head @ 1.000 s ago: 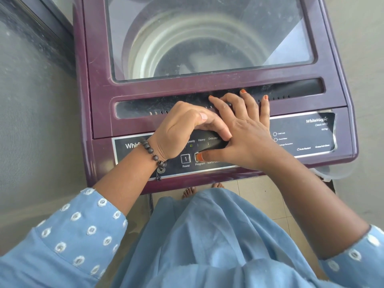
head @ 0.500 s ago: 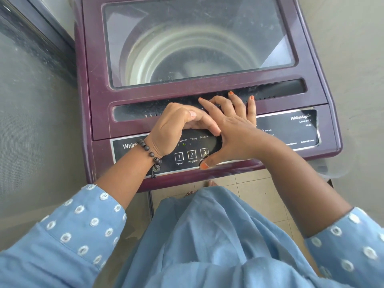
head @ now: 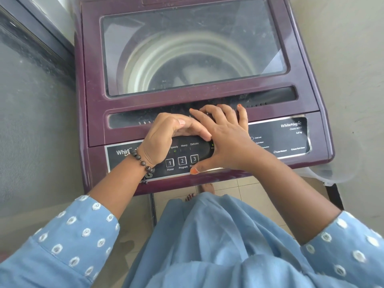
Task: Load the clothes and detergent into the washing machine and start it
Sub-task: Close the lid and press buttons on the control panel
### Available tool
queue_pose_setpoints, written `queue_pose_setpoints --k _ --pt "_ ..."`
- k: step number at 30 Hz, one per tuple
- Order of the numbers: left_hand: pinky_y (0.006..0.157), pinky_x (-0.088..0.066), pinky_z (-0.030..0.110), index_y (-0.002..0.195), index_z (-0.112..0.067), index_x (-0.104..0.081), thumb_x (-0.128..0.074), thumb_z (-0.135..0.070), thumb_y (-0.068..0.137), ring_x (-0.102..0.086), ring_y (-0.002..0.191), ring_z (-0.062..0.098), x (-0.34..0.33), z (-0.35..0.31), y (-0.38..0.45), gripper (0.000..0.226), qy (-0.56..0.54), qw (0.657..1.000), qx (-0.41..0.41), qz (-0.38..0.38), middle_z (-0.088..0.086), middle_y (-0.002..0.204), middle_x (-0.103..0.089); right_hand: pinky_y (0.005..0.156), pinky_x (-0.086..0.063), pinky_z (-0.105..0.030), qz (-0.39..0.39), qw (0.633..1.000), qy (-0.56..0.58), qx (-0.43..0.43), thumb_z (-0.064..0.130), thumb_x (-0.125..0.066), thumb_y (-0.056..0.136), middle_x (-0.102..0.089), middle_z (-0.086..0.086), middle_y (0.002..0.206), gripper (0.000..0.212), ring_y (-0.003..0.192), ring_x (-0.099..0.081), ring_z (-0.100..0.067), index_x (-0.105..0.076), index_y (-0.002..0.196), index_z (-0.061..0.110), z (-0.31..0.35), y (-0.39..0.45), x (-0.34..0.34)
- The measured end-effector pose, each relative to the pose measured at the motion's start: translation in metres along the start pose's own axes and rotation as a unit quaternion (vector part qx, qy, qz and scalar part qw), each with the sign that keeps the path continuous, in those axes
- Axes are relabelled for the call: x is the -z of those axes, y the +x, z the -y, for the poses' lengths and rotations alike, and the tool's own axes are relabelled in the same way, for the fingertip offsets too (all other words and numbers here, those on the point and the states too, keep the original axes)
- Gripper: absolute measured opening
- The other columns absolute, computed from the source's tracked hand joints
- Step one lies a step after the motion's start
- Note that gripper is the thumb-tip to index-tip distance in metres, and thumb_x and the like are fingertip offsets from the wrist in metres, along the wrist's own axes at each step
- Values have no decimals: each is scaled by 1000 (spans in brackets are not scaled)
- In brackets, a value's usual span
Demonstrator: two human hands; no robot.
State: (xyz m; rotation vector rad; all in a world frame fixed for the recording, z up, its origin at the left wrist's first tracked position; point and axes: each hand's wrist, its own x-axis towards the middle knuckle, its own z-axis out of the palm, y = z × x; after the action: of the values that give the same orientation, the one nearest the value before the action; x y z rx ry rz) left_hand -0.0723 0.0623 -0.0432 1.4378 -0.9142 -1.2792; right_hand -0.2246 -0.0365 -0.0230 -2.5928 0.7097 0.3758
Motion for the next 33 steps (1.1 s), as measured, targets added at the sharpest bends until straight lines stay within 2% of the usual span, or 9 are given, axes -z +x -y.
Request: queue_pose_setpoints --k 2,7,12,16,21,25,28,31,33 --pt "93 -52 32 96 -4 -74 -29 -31 80 -69 103 27 -6 -8 -2 55 -16 998 -46 28 14 100 -75 116 3 -51 14 1000 2 22 76 -72 56 -22 8 153 123 144 -13 -23 -9 153 35 -10 0 9" --pt "96 -51 32 103 1 -72 -25 -17 85 -68 107 27 -26 -10 17 53 -19 997 -48 49 18 104 -74 114 -14 -36 35 996 73 41 62 -79 62 -39 8 147 106 137 -33 -19 -26 150 33 -45 -3 29" --pt "93 -49 25 103 4 -71 -29 -27 81 -69 105 24 -52 -16 38 56 -14 993 -65 102 18 102 -73 108 -24 -35 47 996 65 30 59 -80 62 -48 10 133 97 123 -43 -19 -35 145 36 -67 -7 41" --pt "96 -50 30 102 4 -71 -30 -27 80 -69 105 25 -59 -17 45 56 -16 992 -62 110 20 103 -73 103 -25 -37 71 997 18 0 60 -78 62 -48 10 123 92 116 -42 -18 -36 142 39 -80 -5 53" --pt "93 -51 28 101 8 -72 -24 -11 84 -69 103 26 -63 -19 49 54 1 995 -44 94 21 103 -73 98 -37 -33 106 985 137 -14 47 -81 69 -56 18 113 70 104 -51 -9 -50 131 37 -103 -11 67" --pt "93 -51 30 101 5 -73 -29 -19 83 -69 103 26 -65 -18 49 53 -3 994 -52 91 20 102 -74 96 -32 -36 95 987 126 -6 49 -77 71 -56 20 105 57 102 -50 -11 -53 123 39 -104 -8 62" --pt "91 -51 27 100 7 -72 -28 -15 84 -70 102 23 -65 -17 49 52 2 995 -48 86 19 102 -74 90 -25 -36 83 994 76 -10 58 -71 67 -54 13 107 61 103 -45 -14 -51 121 40 -102 -5 55" --pt "92 -51 30 101 7 -72 -29 -19 83 -70 102 25 -65 -16 49 54 2 995 -54 88 20 102 -74 86 -21 -34 68 996 53 -11 63 -69 65 -52 11 107 66 100 -42 -15 -50 122 38 -100 -5 50" --pt "92 -51 31 100 8 -72 -25 -12 83 -70 102 26 -64 -16 49 53 -1 995 -50 84 20 101 -74 85 -20 -33 62 997 47 -11 65 -68 63 -51 10 106 67 99 -42 -15 -50 122 38 -99 -4 48"
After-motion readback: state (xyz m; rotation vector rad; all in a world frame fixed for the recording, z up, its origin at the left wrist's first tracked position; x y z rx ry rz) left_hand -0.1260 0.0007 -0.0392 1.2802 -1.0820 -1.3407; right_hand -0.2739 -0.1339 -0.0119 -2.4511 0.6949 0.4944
